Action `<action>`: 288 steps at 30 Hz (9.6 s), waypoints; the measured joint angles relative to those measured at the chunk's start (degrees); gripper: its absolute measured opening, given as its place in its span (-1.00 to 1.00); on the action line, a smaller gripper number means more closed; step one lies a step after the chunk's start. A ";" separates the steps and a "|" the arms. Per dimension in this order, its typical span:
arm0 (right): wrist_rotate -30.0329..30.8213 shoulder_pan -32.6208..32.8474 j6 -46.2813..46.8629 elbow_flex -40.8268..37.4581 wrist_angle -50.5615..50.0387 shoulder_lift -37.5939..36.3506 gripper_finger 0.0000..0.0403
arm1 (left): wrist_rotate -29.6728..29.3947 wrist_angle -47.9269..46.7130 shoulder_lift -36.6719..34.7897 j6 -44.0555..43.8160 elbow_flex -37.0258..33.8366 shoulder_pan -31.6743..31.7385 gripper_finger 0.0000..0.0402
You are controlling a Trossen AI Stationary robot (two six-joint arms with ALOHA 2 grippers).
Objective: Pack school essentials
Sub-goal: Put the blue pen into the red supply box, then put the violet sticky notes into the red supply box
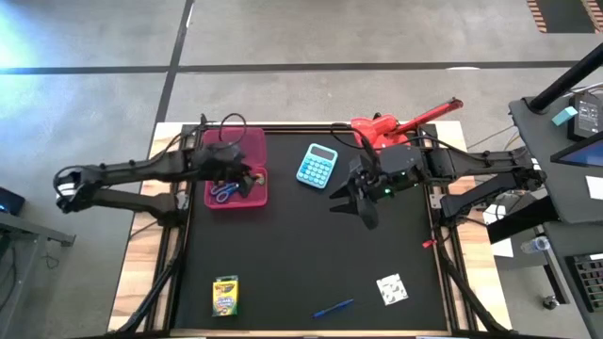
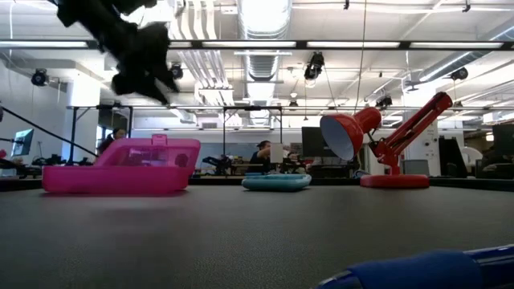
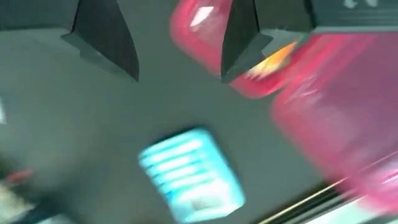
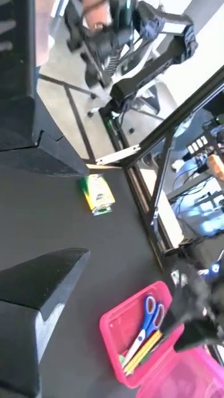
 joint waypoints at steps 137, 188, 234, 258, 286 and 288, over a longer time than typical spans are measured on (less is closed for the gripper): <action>25.03 0.26 -33.50 8.52 20.23 16.48 -0.90 | -30.23 68.99 9.72 31.61 3.41 -31.28 0.05; 25.54 -5.95 -9.49 14.91 -22.97 4.80 0.04 | -23.39 52.76 10.59 31.55 3.08 -16.91 -0.87; -3.56 15.93 47.54 -13.56 -39.47 4.24 0.04 | -8.07 -17.87 23.94 11.99 -0.61 -3.22 -0.86; -8.97 35.04 73.39 -22.74 -19.89 5.71 0.04 | 1.81 -9.66 17.19 5.94 13.77 -4.95 -0.19; 10.82 47.67 53.73 5.30 -37.05 38.85 -0.01 | 12.72 7.76 17.62 3.54 14.29 -9.78 -0.19; 13.58 49.06 50.13 7.10 -37.04 40.49 -0.01 | 13.70 7.78 17.62 4.01 14.29 -9.78 -0.19</action>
